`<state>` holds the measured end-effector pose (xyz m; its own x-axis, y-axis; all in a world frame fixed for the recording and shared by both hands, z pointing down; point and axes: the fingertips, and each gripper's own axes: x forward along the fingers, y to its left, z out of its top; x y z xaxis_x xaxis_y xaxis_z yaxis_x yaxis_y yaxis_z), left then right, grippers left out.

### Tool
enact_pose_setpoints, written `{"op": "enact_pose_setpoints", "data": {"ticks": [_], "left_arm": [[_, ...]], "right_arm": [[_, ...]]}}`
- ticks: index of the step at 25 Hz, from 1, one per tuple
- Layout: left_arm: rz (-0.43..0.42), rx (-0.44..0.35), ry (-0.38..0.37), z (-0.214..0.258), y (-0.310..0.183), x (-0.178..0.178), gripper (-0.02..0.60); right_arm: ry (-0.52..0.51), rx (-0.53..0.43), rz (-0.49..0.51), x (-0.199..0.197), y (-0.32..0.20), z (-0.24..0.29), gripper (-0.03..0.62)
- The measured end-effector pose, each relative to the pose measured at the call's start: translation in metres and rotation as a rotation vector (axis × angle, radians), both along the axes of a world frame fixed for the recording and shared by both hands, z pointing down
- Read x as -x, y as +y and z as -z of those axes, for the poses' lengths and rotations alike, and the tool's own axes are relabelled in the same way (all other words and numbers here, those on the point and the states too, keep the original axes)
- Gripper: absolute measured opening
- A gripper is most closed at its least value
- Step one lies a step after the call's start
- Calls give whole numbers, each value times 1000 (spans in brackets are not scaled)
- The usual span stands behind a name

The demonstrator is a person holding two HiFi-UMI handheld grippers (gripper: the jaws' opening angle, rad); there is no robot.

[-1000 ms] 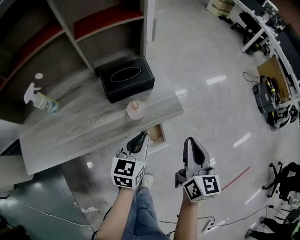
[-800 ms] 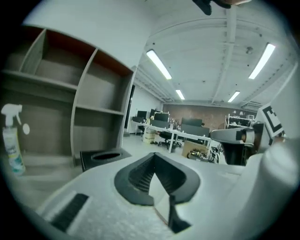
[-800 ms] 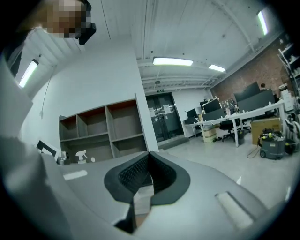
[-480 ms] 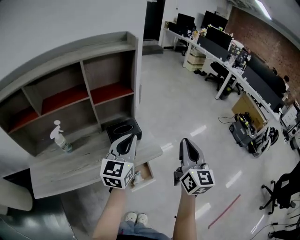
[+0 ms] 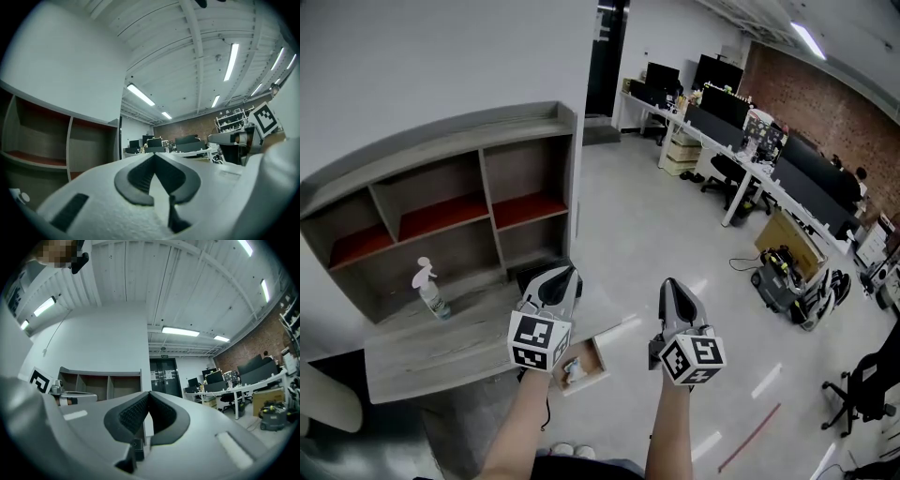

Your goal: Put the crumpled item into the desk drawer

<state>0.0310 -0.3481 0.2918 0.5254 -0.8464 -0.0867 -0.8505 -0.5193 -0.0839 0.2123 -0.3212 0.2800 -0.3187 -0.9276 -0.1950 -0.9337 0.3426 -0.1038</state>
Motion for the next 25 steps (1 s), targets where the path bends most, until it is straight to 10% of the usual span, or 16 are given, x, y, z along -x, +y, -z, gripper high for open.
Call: {"op": "enact_pose_setpoints", "data": {"ticks": [25], "left_arm": [[-12, 22, -29, -17, 22, -9, 3]], "right_arm": [[18, 50, 8, -1, 19, -16, 11]]}}
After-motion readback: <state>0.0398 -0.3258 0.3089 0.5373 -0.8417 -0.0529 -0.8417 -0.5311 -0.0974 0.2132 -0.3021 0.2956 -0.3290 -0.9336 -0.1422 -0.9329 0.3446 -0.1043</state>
